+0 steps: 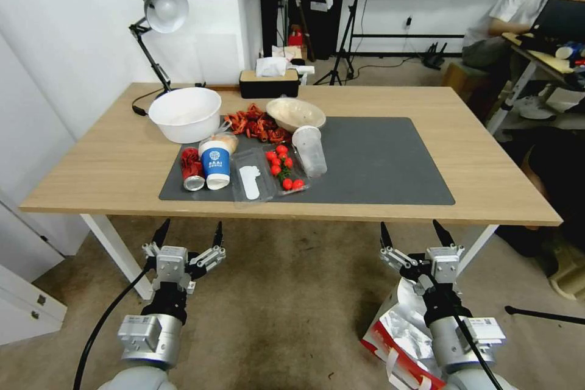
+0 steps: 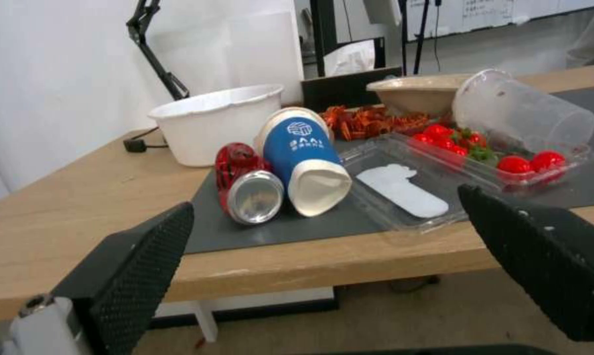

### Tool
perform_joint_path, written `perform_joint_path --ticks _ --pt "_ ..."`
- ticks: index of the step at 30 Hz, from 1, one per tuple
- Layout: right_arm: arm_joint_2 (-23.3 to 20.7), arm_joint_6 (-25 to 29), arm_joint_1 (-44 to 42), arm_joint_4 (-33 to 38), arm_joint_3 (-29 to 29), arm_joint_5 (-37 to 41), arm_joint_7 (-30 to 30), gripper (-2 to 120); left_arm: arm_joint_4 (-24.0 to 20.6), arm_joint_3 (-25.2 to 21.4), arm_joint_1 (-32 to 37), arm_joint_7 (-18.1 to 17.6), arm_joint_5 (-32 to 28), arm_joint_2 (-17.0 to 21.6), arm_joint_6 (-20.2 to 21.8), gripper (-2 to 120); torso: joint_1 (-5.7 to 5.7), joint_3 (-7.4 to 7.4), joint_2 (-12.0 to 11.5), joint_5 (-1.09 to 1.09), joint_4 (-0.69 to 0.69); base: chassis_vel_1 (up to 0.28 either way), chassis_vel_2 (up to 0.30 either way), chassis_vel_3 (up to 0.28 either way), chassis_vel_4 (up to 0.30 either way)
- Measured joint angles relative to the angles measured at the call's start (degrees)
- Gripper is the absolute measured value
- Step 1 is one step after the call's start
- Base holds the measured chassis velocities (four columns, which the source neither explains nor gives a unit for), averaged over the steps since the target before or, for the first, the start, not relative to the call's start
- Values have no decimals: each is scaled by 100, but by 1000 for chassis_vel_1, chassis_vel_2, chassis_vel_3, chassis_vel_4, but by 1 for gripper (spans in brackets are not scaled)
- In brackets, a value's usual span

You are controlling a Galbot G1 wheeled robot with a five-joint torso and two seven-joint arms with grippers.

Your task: Pick up the food delivery bag from the floor and place it on the table.

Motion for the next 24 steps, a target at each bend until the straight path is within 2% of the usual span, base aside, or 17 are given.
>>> perform_joint_path --ticks 6,9,12,14,15,16,19,21,24 --pt "-3 -14 11 -5 7 7 -8 100 19 10 -20 -2 -18 2 1 100 0 0 0 0 0 0 0 0 0" --pt "-39 -176 126 -71 119 129 -123 100 180 140 -185 -54 -174 17 23 100 -1 0 1 3 2 0 0 0 0" --pt "-208 -916 659 -380 643 680 -641 100 899 744 -948 -289 -867 96 200 100 0 0 0 1 0 0 0 0 0" --pt "-225 -987 711 -410 692 735 -692 100 982 818 -1040 -315 -948 104 225 100 0 0 0 0 -1 0 0 0 0" --pt "-306 -1301 929 -529 931 983 -911 100 1177 936 -1263 -377 -1168 173 181 100 3 1 -1 -2 -2 0 0 0 0" --pt "-342 -1382 956 -527 988 1077 -976 100 1185 934 -1295 -387 -1208 210 130 100 3 2 -1 9 -3 0 0 0 0" --pt "-382 -1457 940 -465 1059 1169 -1032 100 1151 911 -1248 -391 -1224 245 96 100 2 1 -1 -3 1 0 0 0 0" --pt "-382 -1488 873 -374 1080 1190 -1074 100 1053 861 -1159 -389 -1201 265 87 100 -1 0 0 3 1 0 0 0 0" --pt "-371 -1500 787 -264 1084 1190 -1123 100 1009 782 -1100 -369 -1141 290 16 100 -1 0 0 -1 1 0 0 0 0"
